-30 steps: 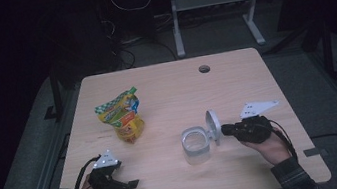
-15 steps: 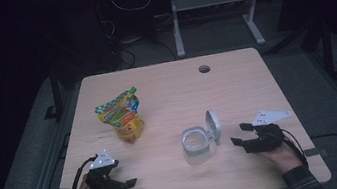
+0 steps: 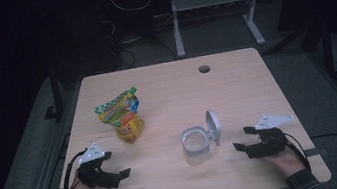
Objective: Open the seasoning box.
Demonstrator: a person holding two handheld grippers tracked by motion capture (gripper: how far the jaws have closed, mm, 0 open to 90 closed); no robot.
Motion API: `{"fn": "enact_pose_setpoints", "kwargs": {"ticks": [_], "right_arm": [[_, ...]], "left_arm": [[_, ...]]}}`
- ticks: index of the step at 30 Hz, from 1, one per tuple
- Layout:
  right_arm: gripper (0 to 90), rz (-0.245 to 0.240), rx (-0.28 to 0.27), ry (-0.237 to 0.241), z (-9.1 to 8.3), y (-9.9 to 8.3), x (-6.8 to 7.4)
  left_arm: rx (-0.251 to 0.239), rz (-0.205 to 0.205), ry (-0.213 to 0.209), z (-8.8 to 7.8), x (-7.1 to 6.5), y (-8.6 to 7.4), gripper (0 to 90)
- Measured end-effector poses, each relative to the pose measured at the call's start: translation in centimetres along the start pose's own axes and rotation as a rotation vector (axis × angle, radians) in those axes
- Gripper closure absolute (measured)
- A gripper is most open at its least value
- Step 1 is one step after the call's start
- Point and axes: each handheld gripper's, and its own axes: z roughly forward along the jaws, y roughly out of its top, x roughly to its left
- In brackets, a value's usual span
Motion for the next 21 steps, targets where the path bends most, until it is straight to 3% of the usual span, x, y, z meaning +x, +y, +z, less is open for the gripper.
{"fn": "enact_pose_setpoints", "kwargs": {"ticks": [7, 12, 13, 15, 21], "right_arm": [[26.0, 0.002, -0.004, 0.001, 0.1, 0.1, 0.0], [26.0, 0.005, -0.005, -0.001, 0.1, 0.1, 0.0], [26.0, 0.004, -0.006, -0.002, 0.1, 0.1, 0.0], [26.1, 0.004, -0.007, -0.002, 0.1, 0.1, -0.1], [26.3, 0.001, -0.008, -0.004, 0.1, 0.1, -0.1]], "left_arm": [[-0.087, -0.035, 0.002, -1.1, 1.4, 1.9, 0.0], [-0.133, -0.021, 0.026, -1.9, 2.8, 3.6, 2.1], [-0.148, -0.015, 0.015, -2.1, 3.1, 3.9, 7.4], [-0.179, -0.010, -0.007, -2.4, 3.7, 4.5, 9.6], [-0.226, 0.006, 0.019, -2.9, 5.0, 6.1, 12.5]]}}
